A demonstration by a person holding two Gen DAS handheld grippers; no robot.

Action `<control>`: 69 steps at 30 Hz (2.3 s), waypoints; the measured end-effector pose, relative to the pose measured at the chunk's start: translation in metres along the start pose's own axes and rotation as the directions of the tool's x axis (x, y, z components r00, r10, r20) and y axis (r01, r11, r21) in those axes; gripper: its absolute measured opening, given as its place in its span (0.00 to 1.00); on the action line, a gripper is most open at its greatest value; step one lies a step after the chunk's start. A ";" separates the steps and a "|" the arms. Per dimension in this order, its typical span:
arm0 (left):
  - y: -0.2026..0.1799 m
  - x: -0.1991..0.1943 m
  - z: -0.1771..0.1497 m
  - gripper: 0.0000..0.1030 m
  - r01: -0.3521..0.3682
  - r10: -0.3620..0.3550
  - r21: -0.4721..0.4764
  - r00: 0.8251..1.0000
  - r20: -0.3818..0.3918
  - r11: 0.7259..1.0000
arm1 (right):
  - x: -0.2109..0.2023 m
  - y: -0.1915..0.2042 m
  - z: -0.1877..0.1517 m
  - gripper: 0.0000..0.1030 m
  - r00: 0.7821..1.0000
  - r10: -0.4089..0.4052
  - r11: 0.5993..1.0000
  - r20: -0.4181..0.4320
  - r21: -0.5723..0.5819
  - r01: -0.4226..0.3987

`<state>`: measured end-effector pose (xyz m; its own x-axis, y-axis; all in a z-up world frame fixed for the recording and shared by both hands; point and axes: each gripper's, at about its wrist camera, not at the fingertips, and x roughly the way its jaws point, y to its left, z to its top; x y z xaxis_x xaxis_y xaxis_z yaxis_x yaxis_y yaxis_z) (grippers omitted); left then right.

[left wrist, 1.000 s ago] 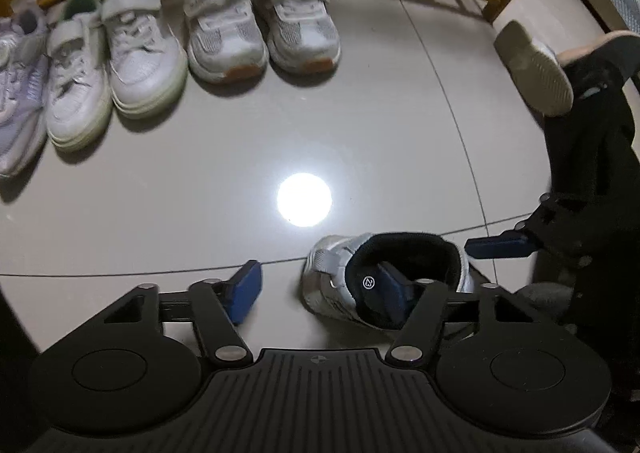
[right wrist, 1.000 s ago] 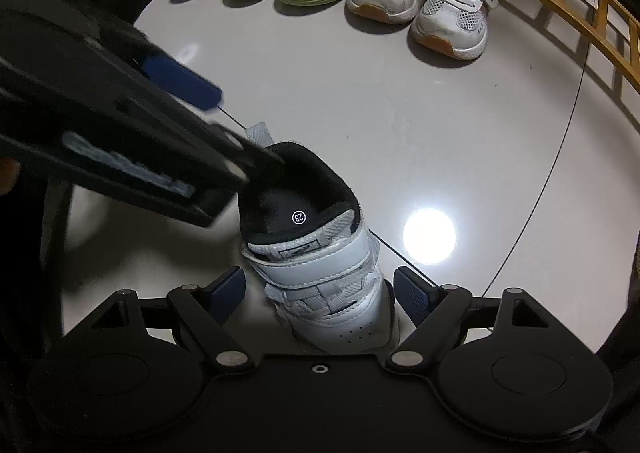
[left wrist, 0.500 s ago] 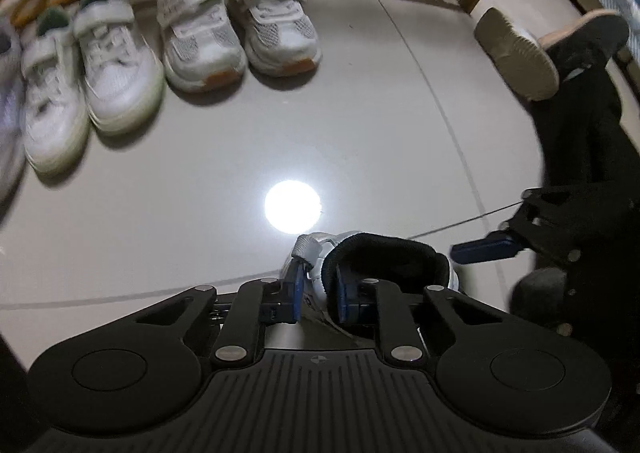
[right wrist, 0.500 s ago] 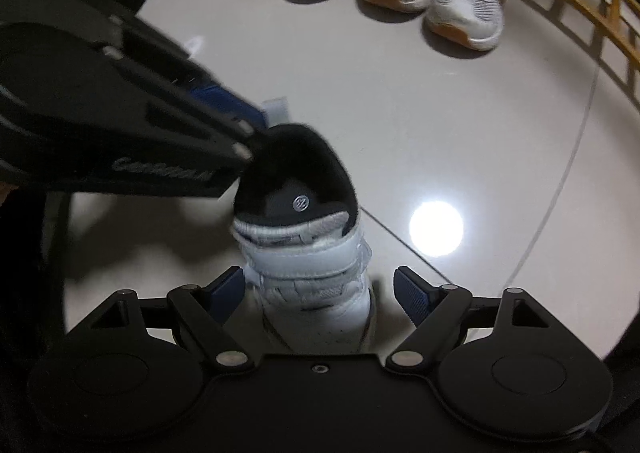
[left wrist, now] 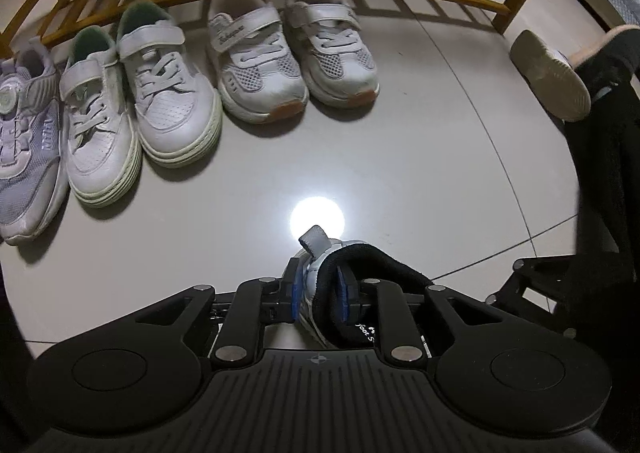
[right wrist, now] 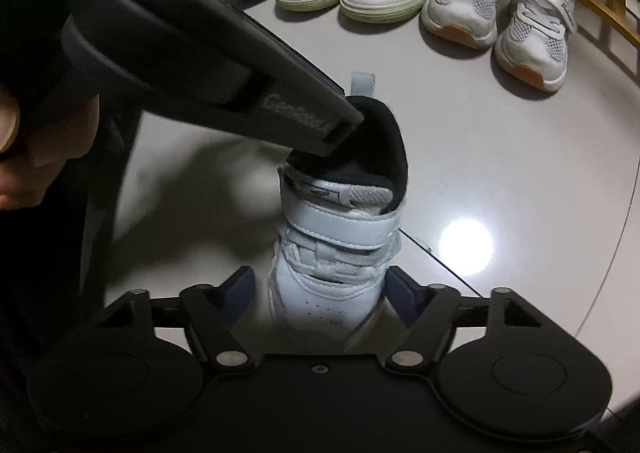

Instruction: Organize scattered shoes

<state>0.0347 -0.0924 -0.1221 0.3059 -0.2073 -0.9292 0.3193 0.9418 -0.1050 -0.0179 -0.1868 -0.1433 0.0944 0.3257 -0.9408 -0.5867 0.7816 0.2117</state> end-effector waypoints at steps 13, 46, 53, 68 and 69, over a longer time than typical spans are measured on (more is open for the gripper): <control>0.025 -0.032 -0.020 0.37 0.049 -0.042 -0.101 0.997 0.065 0.994 | -0.001 -0.004 0.005 0.58 1.000 -0.023 0.997 0.003 0.069 0.022; 0.053 -0.056 -0.015 0.51 -0.140 0.146 -0.068 0.984 0.101 0.988 | 0.015 -0.008 0.017 0.72 0.991 -0.125 0.972 0.040 0.205 0.114; 0.072 -0.069 -0.004 0.56 -0.255 0.252 0.007 0.959 0.128 0.967 | 0.015 -0.013 0.018 0.67 0.989 -0.147 0.969 0.036 0.204 0.136; 0.070 -0.031 -0.031 0.57 -0.071 0.086 -0.171 0.993 0.079 0.983 | 0.017 -0.016 0.016 0.67 0.984 -0.171 0.964 0.041 0.215 0.159; 0.066 -0.030 -0.031 0.57 -0.074 0.087 -0.157 0.993 0.077 0.985 | 0.016 -0.017 0.017 0.67 0.985 -0.165 0.964 0.039 0.218 0.153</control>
<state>0.0184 -0.0155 -0.1121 0.4005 -0.1444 -0.9049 0.1510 0.9844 -0.0902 0.0074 -0.1863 -0.1577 0.2216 0.2127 -0.9517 -0.3757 0.9192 0.1180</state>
